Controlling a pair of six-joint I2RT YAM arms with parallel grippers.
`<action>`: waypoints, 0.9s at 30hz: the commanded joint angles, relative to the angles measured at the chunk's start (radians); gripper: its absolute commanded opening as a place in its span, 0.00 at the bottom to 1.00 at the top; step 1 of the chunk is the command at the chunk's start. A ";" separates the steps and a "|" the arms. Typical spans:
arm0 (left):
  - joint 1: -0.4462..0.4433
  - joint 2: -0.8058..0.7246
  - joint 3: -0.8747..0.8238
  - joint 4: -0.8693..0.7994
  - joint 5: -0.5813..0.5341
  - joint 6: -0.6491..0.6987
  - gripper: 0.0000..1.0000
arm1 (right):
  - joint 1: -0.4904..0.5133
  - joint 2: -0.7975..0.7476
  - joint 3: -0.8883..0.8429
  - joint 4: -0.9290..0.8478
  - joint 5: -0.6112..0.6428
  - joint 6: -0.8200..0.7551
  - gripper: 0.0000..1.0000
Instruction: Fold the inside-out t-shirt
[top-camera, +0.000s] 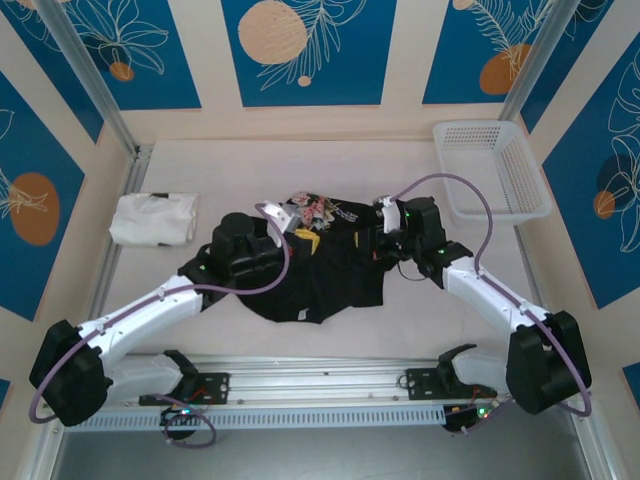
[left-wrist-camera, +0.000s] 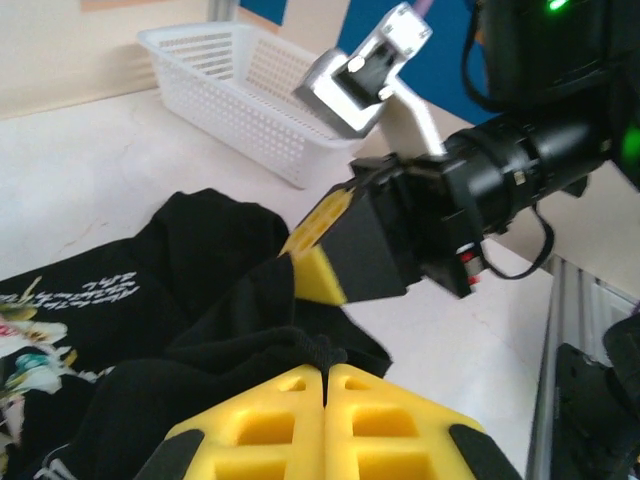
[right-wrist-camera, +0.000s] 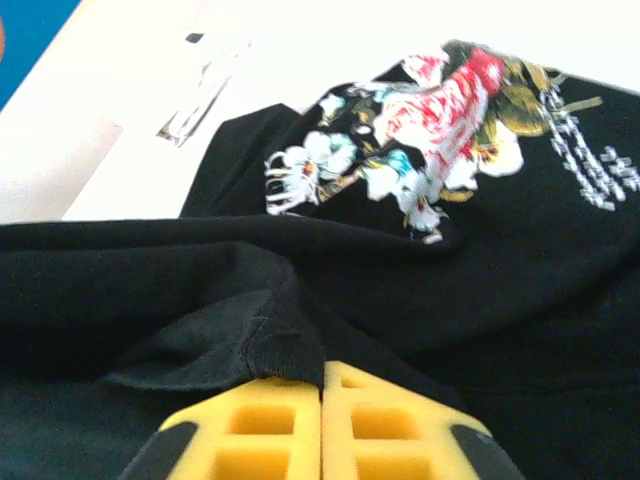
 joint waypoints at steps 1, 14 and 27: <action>0.009 -0.035 -0.014 -0.080 -0.186 0.012 0.00 | -0.046 -0.103 0.028 0.026 -0.100 0.011 0.00; 0.025 0.009 -0.158 -0.032 -0.275 0.047 0.00 | -0.147 -0.221 -0.103 0.125 -0.218 0.181 0.00; -0.130 0.028 -0.037 -0.051 -0.402 0.149 0.46 | -0.137 -0.206 -0.126 0.162 -0.236 0.240 0.00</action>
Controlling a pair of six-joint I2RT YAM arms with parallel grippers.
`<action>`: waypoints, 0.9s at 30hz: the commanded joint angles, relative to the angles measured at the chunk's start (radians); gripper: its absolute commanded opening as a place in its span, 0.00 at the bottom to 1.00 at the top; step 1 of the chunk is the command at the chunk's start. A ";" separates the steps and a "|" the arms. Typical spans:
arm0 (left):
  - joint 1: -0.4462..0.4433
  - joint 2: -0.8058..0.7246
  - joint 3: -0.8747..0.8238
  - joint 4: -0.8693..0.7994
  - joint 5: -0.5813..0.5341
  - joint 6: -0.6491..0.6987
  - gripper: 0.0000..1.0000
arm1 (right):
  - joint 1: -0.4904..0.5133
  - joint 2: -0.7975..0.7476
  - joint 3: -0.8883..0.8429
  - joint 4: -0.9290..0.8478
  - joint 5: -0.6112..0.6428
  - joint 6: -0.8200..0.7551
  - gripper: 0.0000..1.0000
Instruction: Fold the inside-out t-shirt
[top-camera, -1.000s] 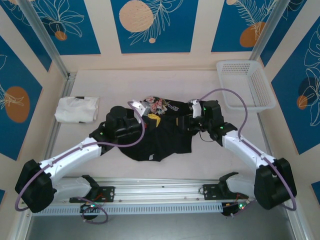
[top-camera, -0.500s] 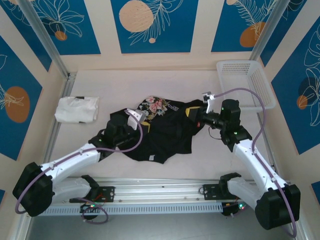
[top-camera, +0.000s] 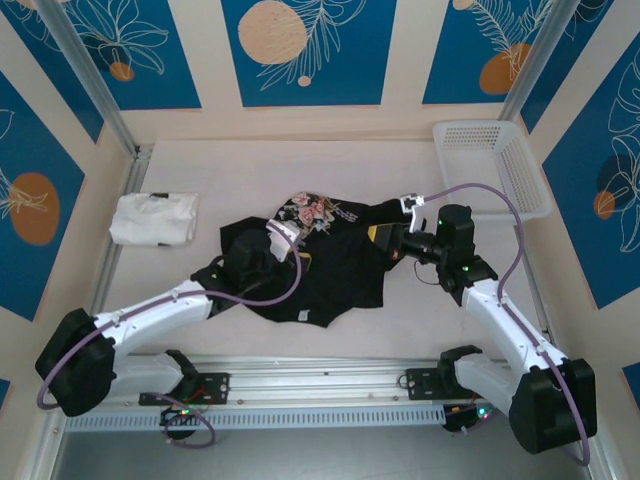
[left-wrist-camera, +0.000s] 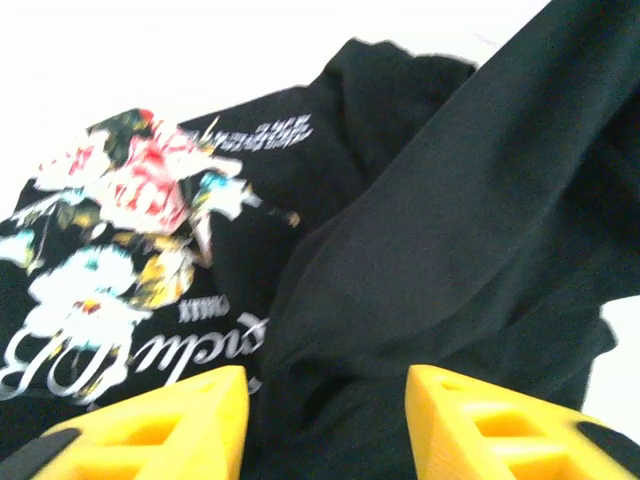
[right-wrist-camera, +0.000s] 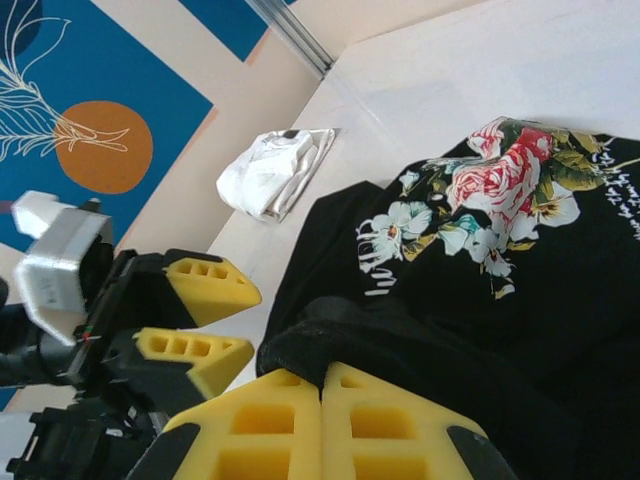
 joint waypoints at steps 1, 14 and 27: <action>-0.065 -0.020 0.054 0.065 -0.021 0.046 0.46 | 0.007 -0.001 -0.019 0.036 -0.023 0.035 0.00; -0.149 0.269 0.207 0.227 0.196 -0.017 0.31 | 0.020 0.003 -0.016 0.027 -0.005 0.034 0.00; -0.138 0.411 0.309 0.191 -0.010 -0.031 0.40 | 0.019 0.008 -0.021 0.030 0.000 0.028 0.00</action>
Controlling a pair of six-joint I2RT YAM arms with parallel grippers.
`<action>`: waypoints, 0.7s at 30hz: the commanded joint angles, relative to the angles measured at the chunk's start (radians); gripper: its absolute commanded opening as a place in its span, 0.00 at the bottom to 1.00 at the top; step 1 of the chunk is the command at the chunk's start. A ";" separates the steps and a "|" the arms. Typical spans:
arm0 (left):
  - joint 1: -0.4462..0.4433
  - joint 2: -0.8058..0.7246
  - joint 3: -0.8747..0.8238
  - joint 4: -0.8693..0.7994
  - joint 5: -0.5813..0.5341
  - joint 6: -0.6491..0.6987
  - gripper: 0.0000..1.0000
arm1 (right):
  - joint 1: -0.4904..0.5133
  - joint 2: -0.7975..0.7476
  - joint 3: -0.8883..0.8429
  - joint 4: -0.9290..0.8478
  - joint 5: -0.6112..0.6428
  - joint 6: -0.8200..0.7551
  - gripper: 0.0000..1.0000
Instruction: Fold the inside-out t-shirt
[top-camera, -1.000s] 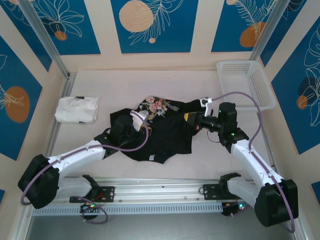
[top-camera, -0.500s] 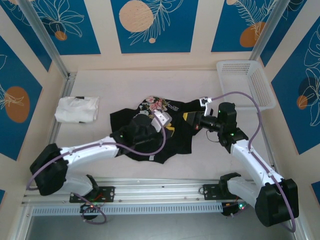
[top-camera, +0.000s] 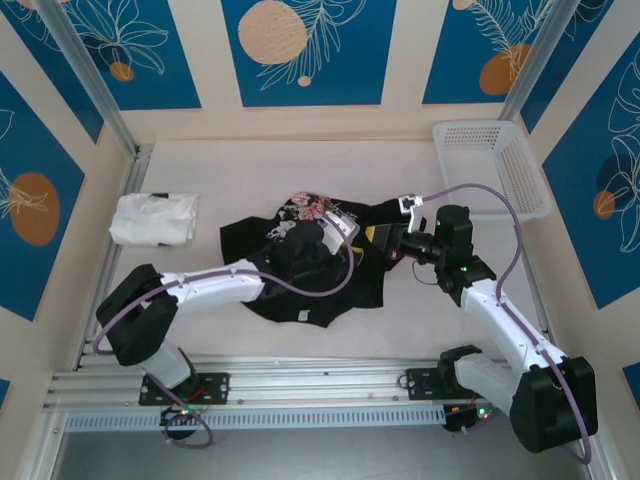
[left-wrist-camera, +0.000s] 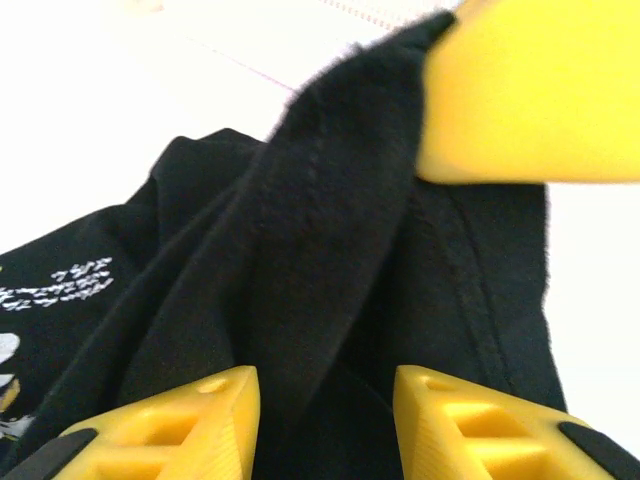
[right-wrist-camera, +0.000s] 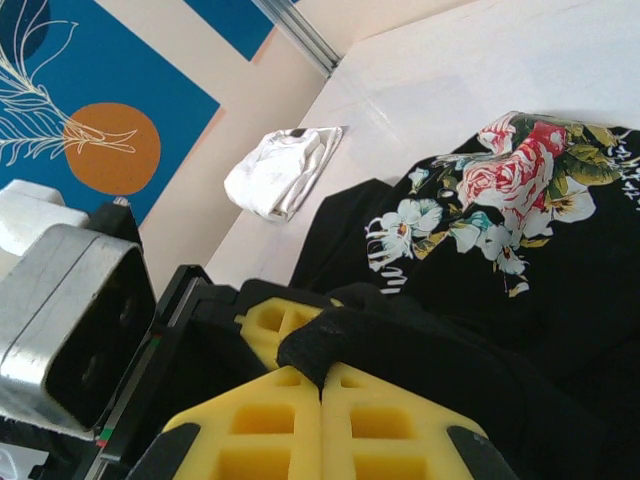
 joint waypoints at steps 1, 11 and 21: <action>0.007 0.036 0.034 0.007 -0.070 -0.015 0.40 | 0.005 0.002 -0.014 0.013 -0.003 0.003 0.00; 0.044 0.069 0.038 0.068 -0.038 -0.062 0.08 | 0.004 0.004 -0.016 0.012 -0.002 0.003 0.00; 0.124 -0.107 -0.084 0.094 0.307 -0.086 0.00 | 0.013 -0.031 0.009 -0.055 0.063 -0.021 0.00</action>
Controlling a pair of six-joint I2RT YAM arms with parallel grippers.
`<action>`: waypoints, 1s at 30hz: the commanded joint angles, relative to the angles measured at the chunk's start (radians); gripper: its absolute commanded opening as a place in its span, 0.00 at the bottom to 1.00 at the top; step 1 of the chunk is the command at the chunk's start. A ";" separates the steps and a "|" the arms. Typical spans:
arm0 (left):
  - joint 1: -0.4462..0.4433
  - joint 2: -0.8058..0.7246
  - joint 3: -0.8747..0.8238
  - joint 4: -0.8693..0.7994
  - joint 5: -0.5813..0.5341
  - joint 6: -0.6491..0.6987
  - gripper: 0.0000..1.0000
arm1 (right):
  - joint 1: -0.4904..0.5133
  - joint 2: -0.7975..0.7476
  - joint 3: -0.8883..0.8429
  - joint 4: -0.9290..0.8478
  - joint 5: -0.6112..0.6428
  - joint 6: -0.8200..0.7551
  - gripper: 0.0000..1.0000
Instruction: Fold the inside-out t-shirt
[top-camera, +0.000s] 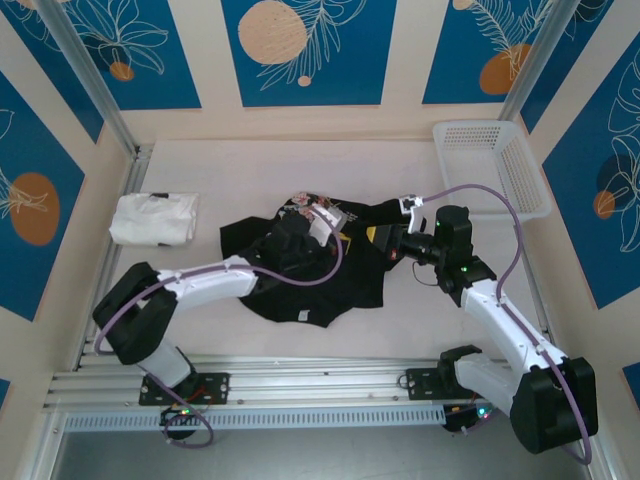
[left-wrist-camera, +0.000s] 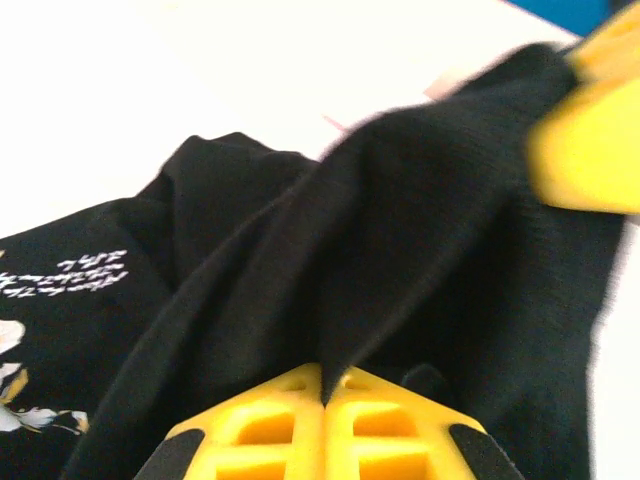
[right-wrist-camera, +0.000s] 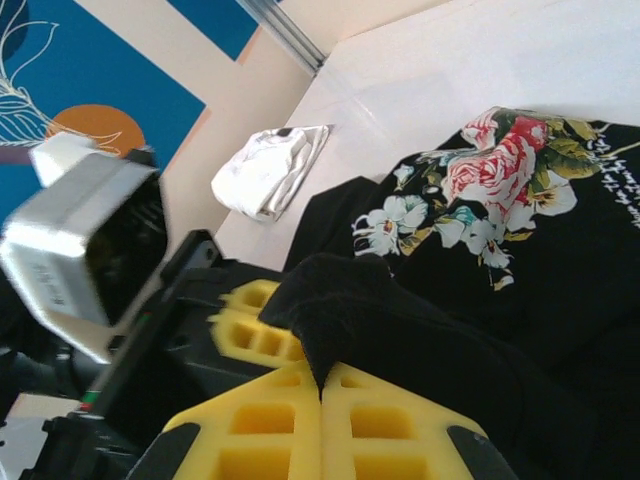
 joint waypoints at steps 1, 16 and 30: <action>0.029 -0.104 -0.038 0.003 0.178 -0.006 0.00 | 0.015 -0.027 0.016 -0.030 0.036 -0.019 0.00; 0.047 -0.358 -0.067 -0.404 -0.026 -0.004 0.00 | 0.244 0.125 0.227 -0.355 0.381 -0.225 0.09; 0.048 -0.371 -0.093 -0.305 -0.090 -0.104 0.00 | 0.300 -0.010 0.120 -0.521 0.376 -0.269 0.40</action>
